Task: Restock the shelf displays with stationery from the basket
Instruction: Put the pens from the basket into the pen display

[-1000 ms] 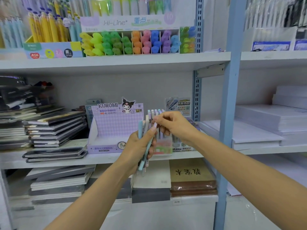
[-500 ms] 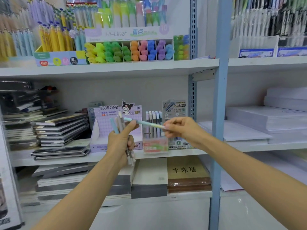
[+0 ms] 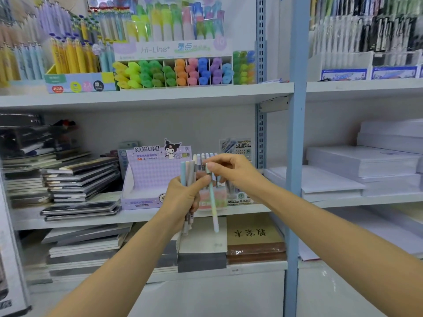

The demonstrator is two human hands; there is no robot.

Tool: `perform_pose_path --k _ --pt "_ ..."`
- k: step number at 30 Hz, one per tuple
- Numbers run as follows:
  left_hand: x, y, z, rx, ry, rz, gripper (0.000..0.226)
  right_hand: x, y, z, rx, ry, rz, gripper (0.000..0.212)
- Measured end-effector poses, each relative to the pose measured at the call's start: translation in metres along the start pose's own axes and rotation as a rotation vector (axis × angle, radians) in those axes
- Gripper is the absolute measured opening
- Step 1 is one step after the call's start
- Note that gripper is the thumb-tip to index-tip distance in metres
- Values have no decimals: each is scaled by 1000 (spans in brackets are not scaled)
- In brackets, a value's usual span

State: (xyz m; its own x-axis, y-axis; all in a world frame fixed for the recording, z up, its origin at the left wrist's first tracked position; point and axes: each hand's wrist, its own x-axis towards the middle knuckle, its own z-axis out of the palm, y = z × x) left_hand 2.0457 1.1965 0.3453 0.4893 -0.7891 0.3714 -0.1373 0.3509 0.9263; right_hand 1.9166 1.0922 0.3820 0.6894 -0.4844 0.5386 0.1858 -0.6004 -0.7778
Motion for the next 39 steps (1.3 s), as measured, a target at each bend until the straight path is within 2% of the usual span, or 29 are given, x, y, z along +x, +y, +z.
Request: perform_pose_path --k 4,6,10,14,23,28,39 --pt "7 -2 0 14 -11 -26 24 7 2 -2 -44 6 2 10" --pt "13 -4 -2 3 32 -42 15 14 2 -10 -8 91 2 9" --pt "23 -9 -8 -101 63 -90 17 29 1 -33 117 362 -68 7" --pt "28 -14 -13 -175 -15 -116 14 45 13 -46 -30 471 -126 12" --pt "40 -27 -18 -230 -76 -131 15 61 61 -28 -332 403 -140 6" --pt "42 -31 -21 -164 -113 -103 13 67 63 -28 -450 330 -167 6" --pt "42 -36 -20 -109 -104 -74 15 74 63 -24 -540 284 -139 4"
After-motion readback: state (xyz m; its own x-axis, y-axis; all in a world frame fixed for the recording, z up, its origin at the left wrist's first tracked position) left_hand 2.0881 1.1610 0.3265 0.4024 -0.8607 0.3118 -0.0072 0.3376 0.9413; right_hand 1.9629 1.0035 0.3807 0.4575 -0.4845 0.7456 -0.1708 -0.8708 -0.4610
